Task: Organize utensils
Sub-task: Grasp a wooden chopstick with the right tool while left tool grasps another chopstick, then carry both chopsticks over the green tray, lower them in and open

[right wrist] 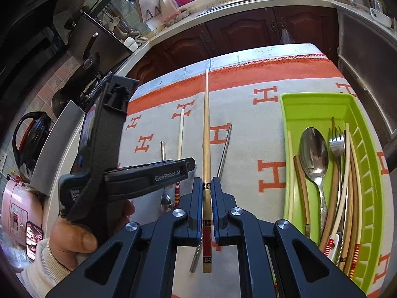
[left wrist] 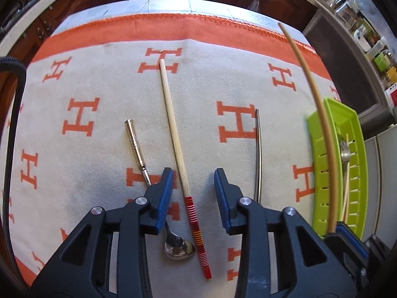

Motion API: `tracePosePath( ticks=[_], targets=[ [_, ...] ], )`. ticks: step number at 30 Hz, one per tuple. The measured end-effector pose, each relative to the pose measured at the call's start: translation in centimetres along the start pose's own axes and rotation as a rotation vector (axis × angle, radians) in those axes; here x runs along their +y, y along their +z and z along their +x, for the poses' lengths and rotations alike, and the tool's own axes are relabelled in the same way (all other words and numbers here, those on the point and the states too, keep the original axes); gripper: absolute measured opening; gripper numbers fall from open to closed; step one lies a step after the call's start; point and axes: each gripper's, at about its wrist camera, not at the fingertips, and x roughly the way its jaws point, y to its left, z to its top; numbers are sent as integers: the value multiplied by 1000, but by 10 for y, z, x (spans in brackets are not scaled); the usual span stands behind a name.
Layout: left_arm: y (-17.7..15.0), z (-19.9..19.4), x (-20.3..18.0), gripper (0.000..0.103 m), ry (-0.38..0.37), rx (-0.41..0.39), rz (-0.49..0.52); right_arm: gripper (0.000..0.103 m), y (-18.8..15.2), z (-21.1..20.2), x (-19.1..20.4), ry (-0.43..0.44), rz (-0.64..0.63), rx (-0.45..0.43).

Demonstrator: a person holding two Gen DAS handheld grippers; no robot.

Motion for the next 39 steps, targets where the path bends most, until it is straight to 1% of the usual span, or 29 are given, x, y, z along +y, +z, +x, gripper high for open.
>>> tracePosePath(
  ticks=[1, 3, 4, 5, 8, 10, 12, 16, 19, 22, 24, 27, 31, 34, 39],
  targets=[
    [-1, 0, -2, 30, 9, -6, 1, 6, -2, -3, -1, -1, 2, -3],
    [-2, 1, -3, 17, 38, -20, 1, 6, -4, -8, -3, 0, 9, -8],
    [-2, 1, -3, 7, 51, -25, 3, 6, -5, -12, -3, 1, 13, -11],
    [-2, 0, 2, 5, 48, -27, -1, 6, -8, -16, -5, 2, 20, -16],
    [-2, -1, 9, 3, 13, -14, -44, 6, -12, -26, -11, 2, 36, -26],
    [-5, -6, 13, 3, -47, 10, -82, 6, -14, -33, -17, -2, 50, -34],
    [-9, -15, 11, 3, -87, 16, -94, 6, -18, -43, -25, -4, 66, -45],
    [-19, -46, -8, 3, -187, -1, -69, 6, -23, -66, -43, -24, 96, -70],
    [-25, -69, -26, 3, -256, -17, -40, 6, -31, -87, -63, -58, 127, -89],
    [-32, -92, -51, 3, -332, -23, 2, 6, -37, -100, -82, -90, 156, -95],
    [-35, -100, -69, 3, -363, -19, 36, 6, -44, -107, -97, -115, 176, -94],
    [-42, -103, -100, 3, -400, 2, 84, 6, -54, -110, -113, -144, 202, -81],
    [-51, -93, -138, 3, -426, 47, 131, 6, -65, -106, -128, -171, 216, -47],
    [-56, -82, -156, 4, -434, 74, 143, 6, -69, -100, -129, -179, 210, -31],
    [-58, -60, -173, 4, -448, 127, 158, 8, -68, -97, -130, -210, 210, -31]
  ],
)
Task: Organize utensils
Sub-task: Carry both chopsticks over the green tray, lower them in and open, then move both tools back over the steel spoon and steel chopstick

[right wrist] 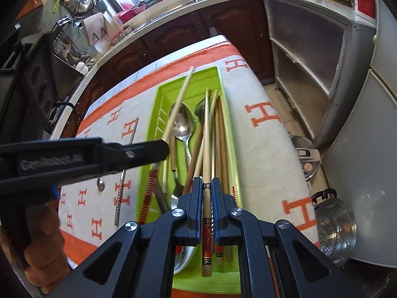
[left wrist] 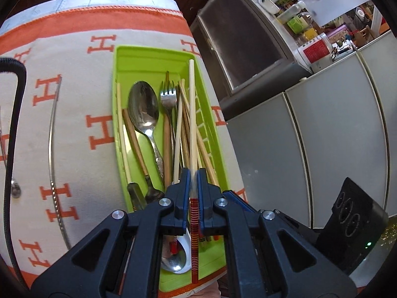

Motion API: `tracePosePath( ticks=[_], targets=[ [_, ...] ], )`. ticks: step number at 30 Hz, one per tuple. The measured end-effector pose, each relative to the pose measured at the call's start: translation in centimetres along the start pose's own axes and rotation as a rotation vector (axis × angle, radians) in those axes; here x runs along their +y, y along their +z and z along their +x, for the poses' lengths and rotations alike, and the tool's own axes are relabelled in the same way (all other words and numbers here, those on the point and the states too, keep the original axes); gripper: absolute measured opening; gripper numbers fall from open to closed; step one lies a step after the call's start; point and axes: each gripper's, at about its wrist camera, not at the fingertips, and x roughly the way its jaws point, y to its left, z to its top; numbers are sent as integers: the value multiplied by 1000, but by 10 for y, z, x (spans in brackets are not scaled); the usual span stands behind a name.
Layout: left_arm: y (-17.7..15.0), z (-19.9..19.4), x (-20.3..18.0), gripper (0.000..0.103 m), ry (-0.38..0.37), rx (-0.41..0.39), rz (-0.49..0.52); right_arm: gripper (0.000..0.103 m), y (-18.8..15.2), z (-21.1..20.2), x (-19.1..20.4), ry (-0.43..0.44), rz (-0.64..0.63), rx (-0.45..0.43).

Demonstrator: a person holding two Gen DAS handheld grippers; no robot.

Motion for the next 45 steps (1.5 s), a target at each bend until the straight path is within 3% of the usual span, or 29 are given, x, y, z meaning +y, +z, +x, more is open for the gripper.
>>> tracePosePath(
  ticks=[7, 13, 16, 24, 45],
  targets=[
    [-4, 9, -4, 4, 33, 12, 44, 18, 0, -3, -4, -5, 15, -18],
    [-11, -3, -8, 4, 87, -14, 93, 19, -5, -9, 2, -1, 10, -23],
    [-18, -14, -3, 4, 124, -29, 105, 24, -6, -10, 8, -8, -10, -28],
    [-41, -53, 37, 4, 221, -88, 79, 34, -10, -11, 28, 5, -51, -28],
    [-80, -134, 144, 4, 402, -251, -47, 36, -16, -1, 147, 72, -266, 38]
  ],
)
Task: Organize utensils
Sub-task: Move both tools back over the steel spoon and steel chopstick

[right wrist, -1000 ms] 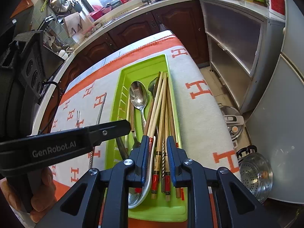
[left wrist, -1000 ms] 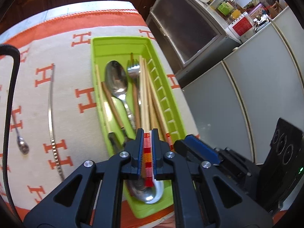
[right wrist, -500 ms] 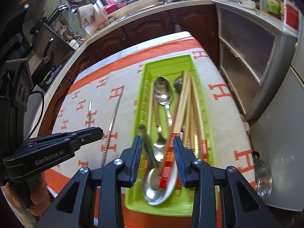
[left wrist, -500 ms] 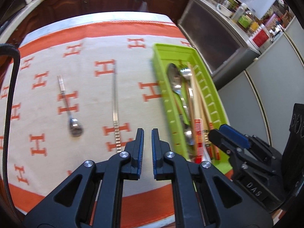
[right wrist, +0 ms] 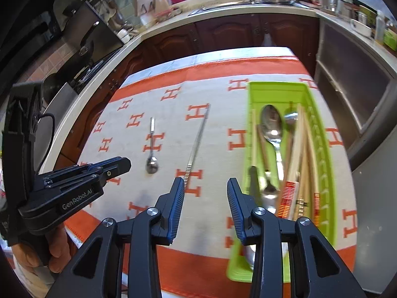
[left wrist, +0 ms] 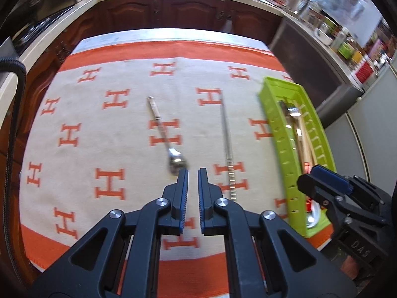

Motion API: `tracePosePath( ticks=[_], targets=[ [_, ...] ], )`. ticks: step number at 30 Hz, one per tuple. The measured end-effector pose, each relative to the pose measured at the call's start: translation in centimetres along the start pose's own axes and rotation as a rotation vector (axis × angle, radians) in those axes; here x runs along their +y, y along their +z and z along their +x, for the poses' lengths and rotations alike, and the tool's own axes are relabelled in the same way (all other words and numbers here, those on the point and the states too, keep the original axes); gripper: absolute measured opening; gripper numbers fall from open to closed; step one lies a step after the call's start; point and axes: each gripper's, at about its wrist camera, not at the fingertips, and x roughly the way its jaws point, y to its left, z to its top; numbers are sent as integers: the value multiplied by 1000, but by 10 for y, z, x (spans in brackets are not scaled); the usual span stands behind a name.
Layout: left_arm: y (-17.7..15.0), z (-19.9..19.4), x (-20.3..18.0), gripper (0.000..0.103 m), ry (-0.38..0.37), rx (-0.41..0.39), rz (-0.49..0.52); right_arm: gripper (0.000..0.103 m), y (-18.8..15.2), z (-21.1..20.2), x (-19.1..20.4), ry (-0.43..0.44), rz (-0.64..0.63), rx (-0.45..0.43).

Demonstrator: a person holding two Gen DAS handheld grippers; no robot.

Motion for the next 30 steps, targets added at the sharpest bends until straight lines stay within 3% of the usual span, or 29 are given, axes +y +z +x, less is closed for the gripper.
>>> tracePosePath(
  ticks=[11, 24, 27, 30],
  targets=[
    [-6, 27, 70, 4, 34, 53, -136, 36, 25, 59, 37, 16, -32, 96],
    [1, 54, 97, 4, -24, 85, -210, 33, 34, 152, 39, -102, -65, 201],
    [3, 61, 100, 4, -35, 96, -229, 32, 31, 157, 46, -142, -119, 173],
    [6, 66, 101, 4, -53, 109, -238, 23, 27, 159, 52, -174, -147, 163]
  ],
)
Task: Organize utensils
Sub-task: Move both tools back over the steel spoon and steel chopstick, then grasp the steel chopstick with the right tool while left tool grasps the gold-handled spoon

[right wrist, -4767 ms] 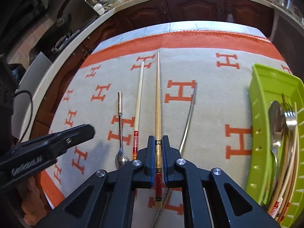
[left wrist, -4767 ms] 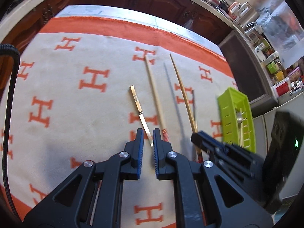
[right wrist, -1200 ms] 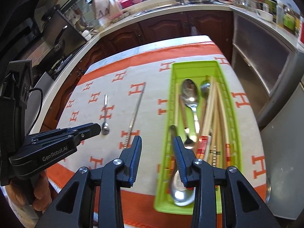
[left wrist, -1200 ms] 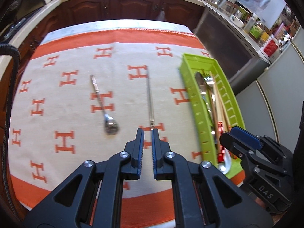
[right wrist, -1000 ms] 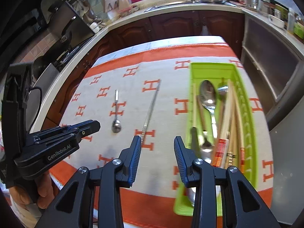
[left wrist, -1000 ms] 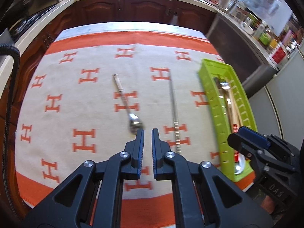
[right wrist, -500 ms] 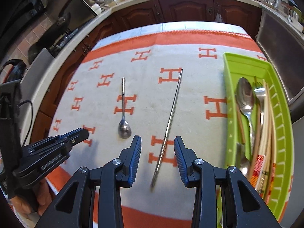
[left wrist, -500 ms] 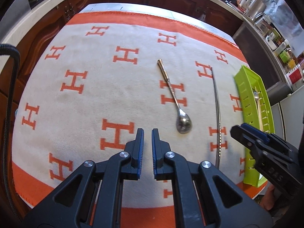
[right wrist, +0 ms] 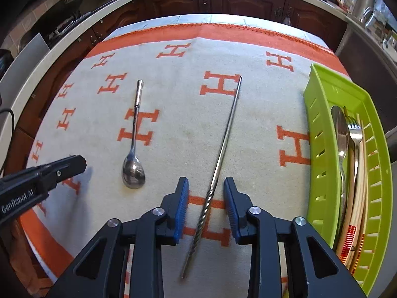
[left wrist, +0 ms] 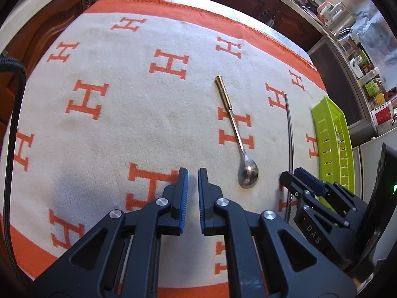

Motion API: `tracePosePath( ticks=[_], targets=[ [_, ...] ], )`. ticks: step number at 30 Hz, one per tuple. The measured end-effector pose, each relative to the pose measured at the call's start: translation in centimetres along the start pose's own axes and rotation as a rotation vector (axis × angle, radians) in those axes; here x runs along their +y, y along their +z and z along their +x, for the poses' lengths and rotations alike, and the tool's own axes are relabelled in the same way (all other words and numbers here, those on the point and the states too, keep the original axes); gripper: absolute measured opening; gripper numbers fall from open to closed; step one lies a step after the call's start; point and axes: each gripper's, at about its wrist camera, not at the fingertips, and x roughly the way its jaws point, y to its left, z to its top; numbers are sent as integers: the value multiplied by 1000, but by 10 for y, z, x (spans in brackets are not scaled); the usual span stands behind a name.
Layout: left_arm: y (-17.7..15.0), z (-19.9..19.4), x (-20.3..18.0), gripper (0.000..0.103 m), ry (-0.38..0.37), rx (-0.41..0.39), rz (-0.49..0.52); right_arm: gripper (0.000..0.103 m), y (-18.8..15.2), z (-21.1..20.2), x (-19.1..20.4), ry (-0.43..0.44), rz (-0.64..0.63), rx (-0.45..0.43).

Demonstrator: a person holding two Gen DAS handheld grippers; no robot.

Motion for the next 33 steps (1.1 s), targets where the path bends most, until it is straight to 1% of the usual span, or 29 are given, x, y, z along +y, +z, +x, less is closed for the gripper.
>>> tracePosePath(
  ticks=[2, 3, 7, 9, 10, 11, 13, 17, 21, 23, 28, 30, 31, 32, 33],
  targets=[
    [3, 4, -3, 4, -14, 11, -2, 15, -2, -2, -3, -6, 11, -8],
    [5, 6, -5, 4, -23, 17, -4, 8, -2, -3, -6, -2, 26, -9],
    [15, 19, -14, 5, -89, 83, -27, 6, -3, -7, -26, 75, 117, 2],
    [21, 25, -19, 12, -117, 111, -44, 6, -4, -9, -32, 93, 137, 5],
    [26, 27, -22, 22, -129, 120, -58, 6, -4, -12, -36, 112, 152, -1],
    [28, 27, -24, 35, -134, 122, -67, 6, -5, -14, -38, 126, 163, -5],
    [35, 28, -28, 47, -143, 113, -91, 6, -6, -19, -41, 144, 174, -16],
    [45, 31, -36, 47, -135, 117, -100, 6, -7, -35, -44, 181, 177, -50],
    [48, 37, -43, 46, -63, 122, -83, 6, -8, -52, -47, 205, 178, -79],
    [48, 42, -49, 38, -15, 130, -63, 6, -9, -62, -49, 213, 177, -102],
    [47, 48, -61, 37, 60, 130, -21, 6, -13, -81, -58, 232, 186, -139],
    [46, 50, -69, 33, 108, 131, 20, 6, -15, -84, -61, 239, 190, -143],
    [45, 51, -73, 27, 146, 131, 49, 6, -17, -86, -64, 244, 195, -145],
    [44, 51, -74, 22, 163, 129, 61, 6, -17, -86, -66, 251, 201, -145],
    [43, 52, -75, 19, 173, 128, 70, 6, -19, -86, -68, 256, 207, -146]
  ],
)
